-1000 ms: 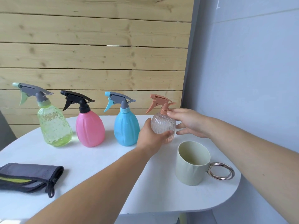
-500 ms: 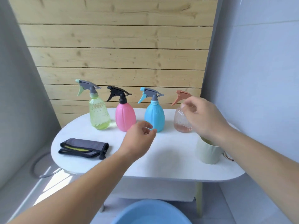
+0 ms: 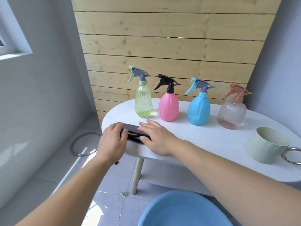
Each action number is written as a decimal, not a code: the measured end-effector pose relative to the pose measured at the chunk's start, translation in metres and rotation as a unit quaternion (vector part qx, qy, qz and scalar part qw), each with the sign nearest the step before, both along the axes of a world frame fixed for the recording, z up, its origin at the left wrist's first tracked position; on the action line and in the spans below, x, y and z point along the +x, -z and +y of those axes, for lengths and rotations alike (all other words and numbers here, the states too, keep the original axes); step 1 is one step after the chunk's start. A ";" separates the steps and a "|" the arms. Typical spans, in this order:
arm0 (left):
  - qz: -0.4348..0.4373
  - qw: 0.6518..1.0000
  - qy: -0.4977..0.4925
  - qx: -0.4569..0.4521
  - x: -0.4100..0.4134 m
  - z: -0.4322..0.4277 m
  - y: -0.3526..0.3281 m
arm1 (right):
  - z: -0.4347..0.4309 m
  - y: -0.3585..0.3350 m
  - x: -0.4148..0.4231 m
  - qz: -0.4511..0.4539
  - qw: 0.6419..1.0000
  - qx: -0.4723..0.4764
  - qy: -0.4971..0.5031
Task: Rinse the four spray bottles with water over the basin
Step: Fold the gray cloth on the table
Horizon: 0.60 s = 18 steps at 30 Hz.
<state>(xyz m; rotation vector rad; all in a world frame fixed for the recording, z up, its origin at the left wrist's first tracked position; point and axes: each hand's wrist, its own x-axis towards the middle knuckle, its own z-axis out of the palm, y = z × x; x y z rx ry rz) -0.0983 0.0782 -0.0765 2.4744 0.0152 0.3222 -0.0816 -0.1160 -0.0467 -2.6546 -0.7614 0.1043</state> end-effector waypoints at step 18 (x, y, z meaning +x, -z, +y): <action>0.037 0.995 0.041 0.087 0.012 -0.009 0.026 | -0.064 0.024 -0.037 -0.031 0.963 -0.173 0.205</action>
